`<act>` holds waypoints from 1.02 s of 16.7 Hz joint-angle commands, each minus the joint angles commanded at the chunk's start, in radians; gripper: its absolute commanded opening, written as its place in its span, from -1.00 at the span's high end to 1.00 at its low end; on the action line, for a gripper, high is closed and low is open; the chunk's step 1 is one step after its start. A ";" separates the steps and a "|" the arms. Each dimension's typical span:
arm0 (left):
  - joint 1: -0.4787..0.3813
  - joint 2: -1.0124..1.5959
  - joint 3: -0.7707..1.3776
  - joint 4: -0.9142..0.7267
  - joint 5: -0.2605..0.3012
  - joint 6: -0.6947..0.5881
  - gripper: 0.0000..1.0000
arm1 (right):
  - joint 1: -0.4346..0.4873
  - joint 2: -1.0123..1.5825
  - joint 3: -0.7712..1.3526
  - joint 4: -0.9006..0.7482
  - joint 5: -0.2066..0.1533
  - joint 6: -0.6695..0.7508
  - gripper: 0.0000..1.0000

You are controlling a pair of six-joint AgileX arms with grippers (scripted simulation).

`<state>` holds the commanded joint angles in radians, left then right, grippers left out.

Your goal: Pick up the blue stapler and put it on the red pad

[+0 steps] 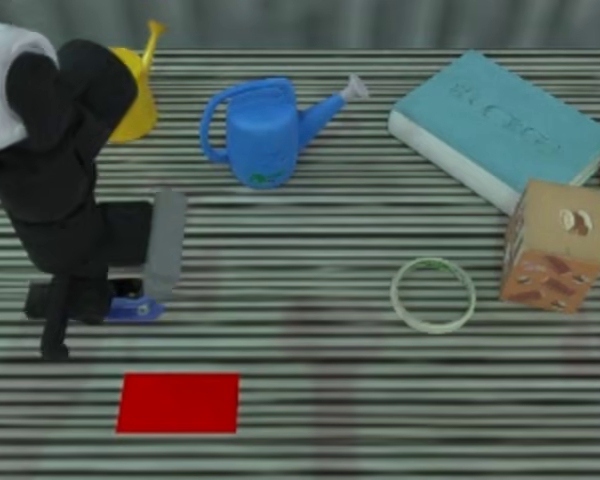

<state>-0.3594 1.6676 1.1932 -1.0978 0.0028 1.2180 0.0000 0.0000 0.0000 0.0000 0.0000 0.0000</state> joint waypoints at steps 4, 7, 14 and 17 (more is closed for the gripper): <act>-0.128 -0.031 -0.006 -0.030 0.002 -0.148 1.00 | 0.000 0.000 0.000 0.000 0.000 0.000 -1.00; -0.159 -0.038 -0.006 -0.037 0.002 -0.180 1.00 | 0.000 0.000 0.000 0.000 0.000 0.000 -1.00; -0.159 -0.006 -0.051 0.038 0.002 -0.177 1.00 | 0.000 0.000 0.000 0.000 0.000 0.000 -1.00; -0.162 0.046 -0.131 0.179 0.002 -0.183 1.00 | 0.000 0.000 0.000 0.000 0.000 0.000 -1.00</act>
<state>-0.5213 1.7139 1.0623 -0.9190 0.0052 1.0353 0.0000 0.0000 0.0000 0.0000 0.0000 0.0000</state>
